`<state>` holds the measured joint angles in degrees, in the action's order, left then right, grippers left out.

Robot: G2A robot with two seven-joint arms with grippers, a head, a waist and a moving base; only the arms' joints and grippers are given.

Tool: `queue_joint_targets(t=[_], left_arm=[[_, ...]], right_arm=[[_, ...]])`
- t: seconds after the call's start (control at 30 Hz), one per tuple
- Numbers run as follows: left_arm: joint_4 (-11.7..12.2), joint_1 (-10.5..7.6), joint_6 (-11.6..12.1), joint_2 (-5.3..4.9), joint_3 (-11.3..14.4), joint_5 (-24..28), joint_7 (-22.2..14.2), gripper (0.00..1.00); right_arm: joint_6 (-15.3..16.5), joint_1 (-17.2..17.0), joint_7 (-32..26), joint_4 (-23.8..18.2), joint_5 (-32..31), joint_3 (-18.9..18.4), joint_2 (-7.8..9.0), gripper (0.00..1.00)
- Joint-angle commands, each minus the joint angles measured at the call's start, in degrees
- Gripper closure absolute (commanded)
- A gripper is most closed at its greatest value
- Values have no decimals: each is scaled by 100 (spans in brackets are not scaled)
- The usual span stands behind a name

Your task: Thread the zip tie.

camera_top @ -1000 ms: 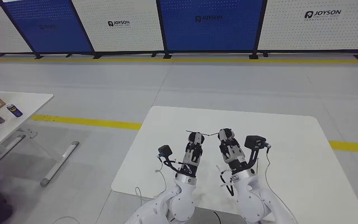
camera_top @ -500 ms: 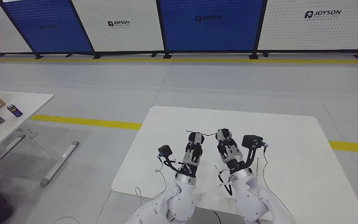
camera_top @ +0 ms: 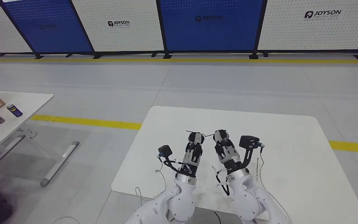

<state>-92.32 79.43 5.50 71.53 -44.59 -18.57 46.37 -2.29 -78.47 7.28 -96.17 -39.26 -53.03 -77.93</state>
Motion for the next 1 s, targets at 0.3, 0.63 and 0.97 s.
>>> queue_joint_targets(t=[0.3, 0.63, 0.97], left_arm=[[0, 0, 0, 0, 0, 0, 0, 100], [0, 0, 0, 0, 0, 0, 0, 100], [0, 0, 0, 0, 0, 0, 0, 100]], right_arm=[[86, -22, 463, 165, 444, 58, -137, 100], [143, -63, 692, 280, 477, -14, -206, 100], [641, -94, 611, 470, 543, 44, -257, 100]])
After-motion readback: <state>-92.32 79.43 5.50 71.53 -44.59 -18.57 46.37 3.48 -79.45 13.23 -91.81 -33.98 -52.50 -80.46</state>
